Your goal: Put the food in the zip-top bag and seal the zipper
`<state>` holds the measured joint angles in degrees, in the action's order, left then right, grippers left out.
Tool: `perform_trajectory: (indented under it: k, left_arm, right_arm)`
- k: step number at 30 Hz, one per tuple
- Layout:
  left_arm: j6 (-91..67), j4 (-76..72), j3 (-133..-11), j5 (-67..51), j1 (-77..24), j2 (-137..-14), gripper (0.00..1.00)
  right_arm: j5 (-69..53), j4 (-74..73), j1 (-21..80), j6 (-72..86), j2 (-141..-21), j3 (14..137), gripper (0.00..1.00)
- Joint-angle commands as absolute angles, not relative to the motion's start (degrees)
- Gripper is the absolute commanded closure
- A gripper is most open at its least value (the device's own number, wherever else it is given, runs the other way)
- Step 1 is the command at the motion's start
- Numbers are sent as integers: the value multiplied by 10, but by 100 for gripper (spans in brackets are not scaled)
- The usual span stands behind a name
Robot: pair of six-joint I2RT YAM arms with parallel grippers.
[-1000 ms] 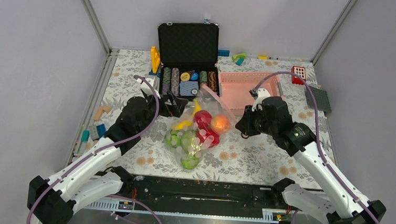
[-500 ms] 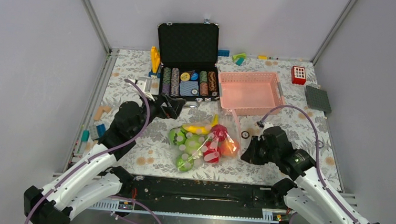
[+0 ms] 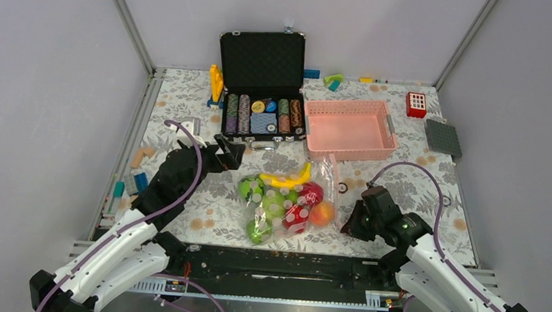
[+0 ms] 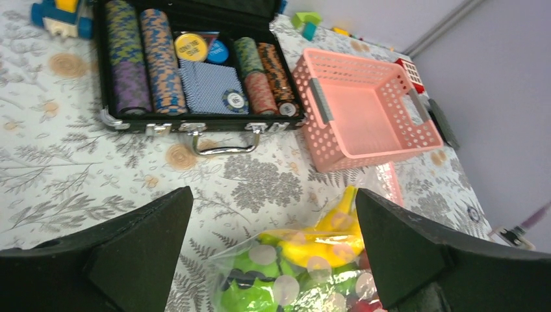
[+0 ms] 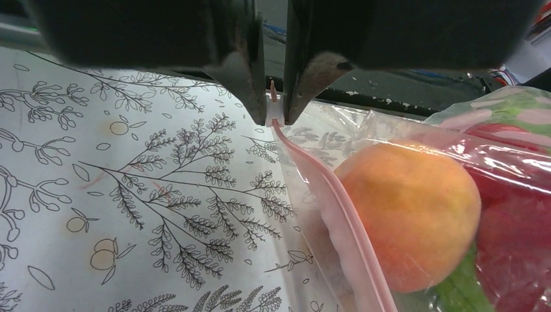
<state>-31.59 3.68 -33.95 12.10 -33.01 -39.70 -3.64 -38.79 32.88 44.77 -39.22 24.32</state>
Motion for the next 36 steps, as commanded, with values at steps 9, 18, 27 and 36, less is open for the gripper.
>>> perform_trajectory:
  k: [9,18,27,36]
  left_arm:
    - [-366,166,-360,254,-329,-329,1]
    - [-473,366,-409,458,-329,-295,1]
    - [-493,388,-410,505,-329,-296,1]
    - [-474,372,-418,476,-328,-320,1]
  right_arm:
    - [170,-469,327,357,-312,399,0]
    - [467,-458,274,372,-349,465,0]
    - [387,-357,114,297,-374,462,0]
    - [346,-288,115,266,-335,407,0]
